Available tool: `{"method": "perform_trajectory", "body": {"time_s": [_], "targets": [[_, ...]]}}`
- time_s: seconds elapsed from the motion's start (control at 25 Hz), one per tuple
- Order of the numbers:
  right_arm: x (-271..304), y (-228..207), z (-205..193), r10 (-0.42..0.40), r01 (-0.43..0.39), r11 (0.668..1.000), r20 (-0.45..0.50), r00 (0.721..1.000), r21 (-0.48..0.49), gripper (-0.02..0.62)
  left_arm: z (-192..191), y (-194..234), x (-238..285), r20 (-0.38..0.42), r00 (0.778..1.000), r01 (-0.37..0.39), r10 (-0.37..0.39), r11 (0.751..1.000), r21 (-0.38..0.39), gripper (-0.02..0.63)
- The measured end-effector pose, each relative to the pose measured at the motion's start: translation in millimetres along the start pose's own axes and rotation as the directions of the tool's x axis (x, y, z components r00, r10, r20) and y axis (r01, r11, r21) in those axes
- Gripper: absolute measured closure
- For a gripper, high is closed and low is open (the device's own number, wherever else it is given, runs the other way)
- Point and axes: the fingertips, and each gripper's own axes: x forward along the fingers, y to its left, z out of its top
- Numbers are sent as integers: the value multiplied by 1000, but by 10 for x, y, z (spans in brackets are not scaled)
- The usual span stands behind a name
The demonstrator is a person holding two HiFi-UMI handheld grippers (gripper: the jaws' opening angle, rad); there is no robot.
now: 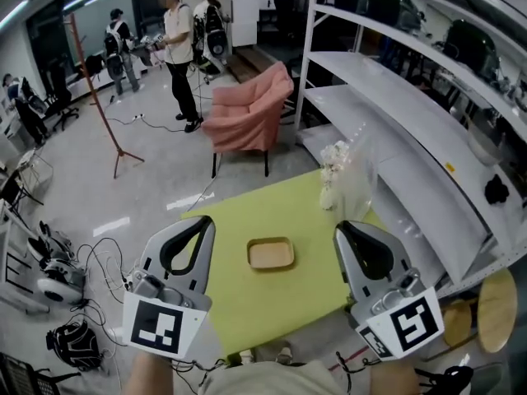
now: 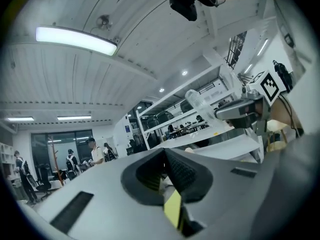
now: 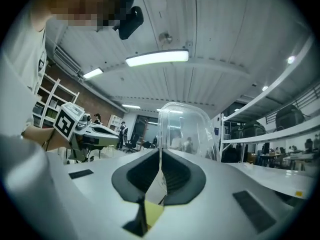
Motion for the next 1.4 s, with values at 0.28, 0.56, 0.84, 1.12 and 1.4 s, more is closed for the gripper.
{"method": "perform_trajectory", "body": {"time_s": [0.28,0.56,0.84,1.12,1.4], "targets": [[-302,-10,90,-38,36,999,40,999,41,572,64,-60,-188,30,1000,-9,9,1000,19,600],[-355,49,-220,-36,37,996,-7,999,77,572,-178,-201,-252,-18,1000,25,-25,1000,-14,600],[-405,50,-711,-39,52,990,-99,994,129,572,-509,-347,-212,-68,996,47,-51,997,-65,600],[-438,103,-841,-17,37,989,-140,990,142,572,-651,-433,-197,-101,993,59,-67,995,-78,600],[-490,129,-870,-10,30,990,-144,989,138,572,-620,-529,-194,-92,993,69,-76,994,-86,600]]}}
